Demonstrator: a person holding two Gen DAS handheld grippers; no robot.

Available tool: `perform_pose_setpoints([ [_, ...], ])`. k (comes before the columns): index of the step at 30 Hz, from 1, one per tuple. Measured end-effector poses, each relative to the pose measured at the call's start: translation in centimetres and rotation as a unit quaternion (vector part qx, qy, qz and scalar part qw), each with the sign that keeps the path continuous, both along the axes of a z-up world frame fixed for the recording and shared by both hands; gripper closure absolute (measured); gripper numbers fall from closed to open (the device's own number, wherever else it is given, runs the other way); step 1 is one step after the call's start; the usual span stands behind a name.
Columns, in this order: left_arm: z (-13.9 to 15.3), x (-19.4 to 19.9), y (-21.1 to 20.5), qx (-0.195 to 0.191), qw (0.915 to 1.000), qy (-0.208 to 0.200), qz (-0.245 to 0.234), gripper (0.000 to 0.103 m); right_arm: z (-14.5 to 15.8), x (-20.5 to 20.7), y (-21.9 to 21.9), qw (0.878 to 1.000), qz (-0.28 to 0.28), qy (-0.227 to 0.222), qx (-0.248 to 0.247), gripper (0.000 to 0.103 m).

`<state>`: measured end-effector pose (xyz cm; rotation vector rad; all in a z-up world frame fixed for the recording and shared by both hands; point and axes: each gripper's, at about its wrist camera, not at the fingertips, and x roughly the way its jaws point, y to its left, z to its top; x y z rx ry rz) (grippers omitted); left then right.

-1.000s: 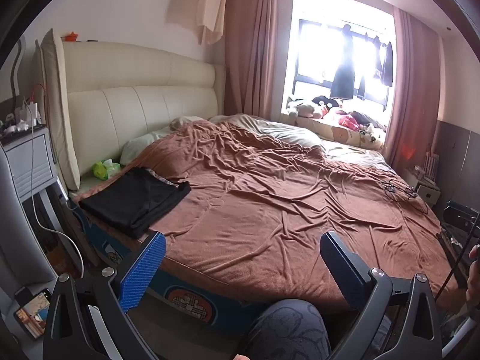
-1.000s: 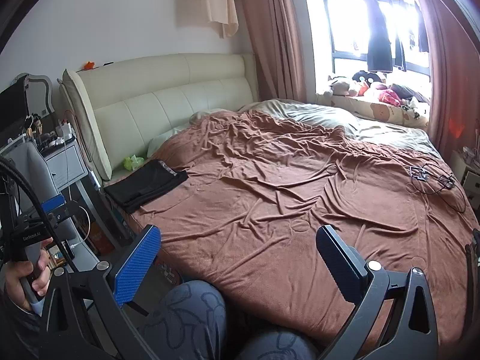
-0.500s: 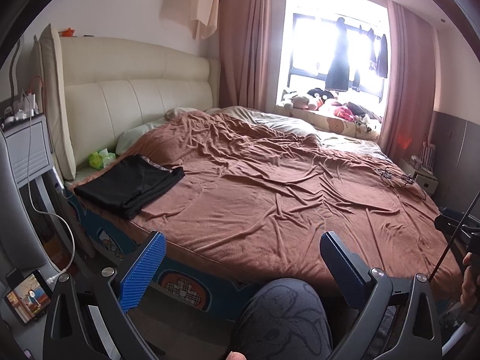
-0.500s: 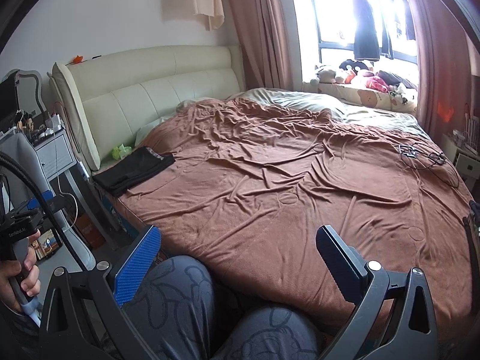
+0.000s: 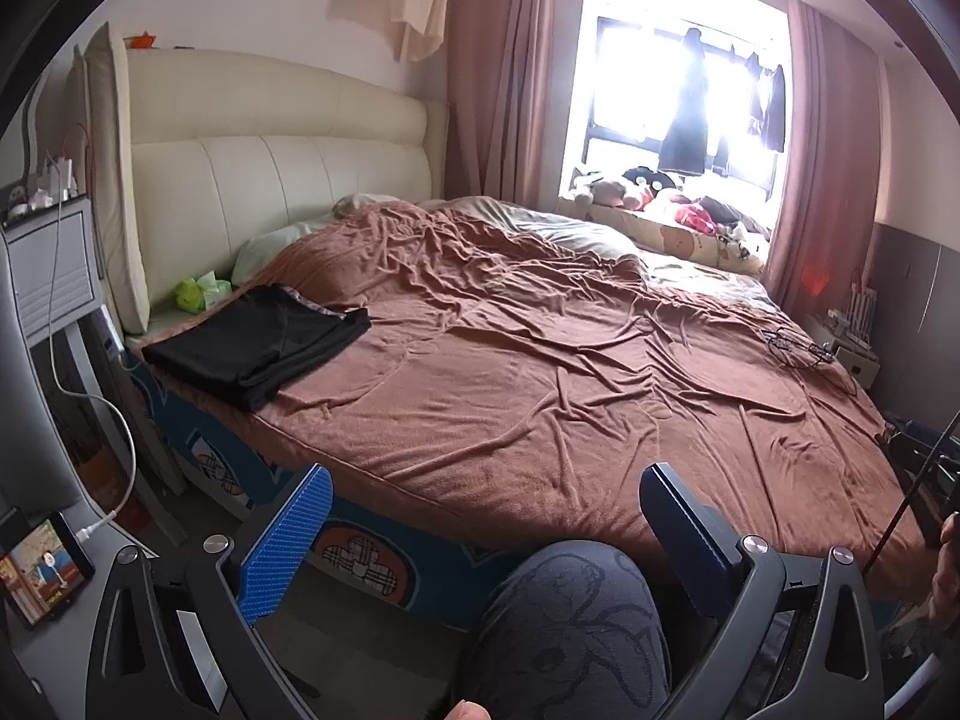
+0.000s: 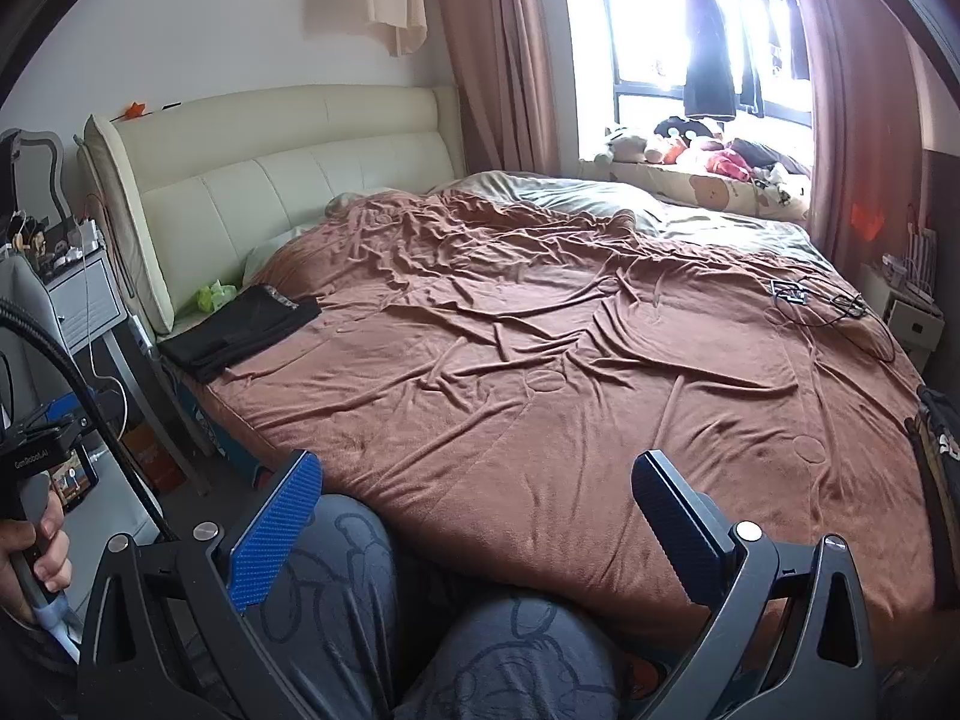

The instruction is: Fold small clothes

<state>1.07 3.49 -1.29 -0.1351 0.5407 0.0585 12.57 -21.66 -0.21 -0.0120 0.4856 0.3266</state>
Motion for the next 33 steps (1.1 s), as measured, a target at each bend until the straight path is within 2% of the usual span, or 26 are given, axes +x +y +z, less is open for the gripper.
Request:
perform_pose_setpoints([
  [13, 1.5, -0.6, -0.8, 0.005, 0.9998, -0.015, -0.008, 0.000, -0.4, -0.4, -1.1, 1.000, -0.004, -0.005, 0.004, 0.000],
  [27, 1.7, -0.7, -1.0, 0.005, 0.9998, -0.020, -0.006, 0.000, -0.3, -0.2, -1.4, 1.000, -0.014, -0.006, -0.008, 0.000],
  [33, 1.8, -0.7, -1.1, 0.004, 0.9997, -0.022, -0.007, 0.000, -0.1, 0.2, -1.6, 1.000, -0.008, 0.000, 0.005, 0.000],
])
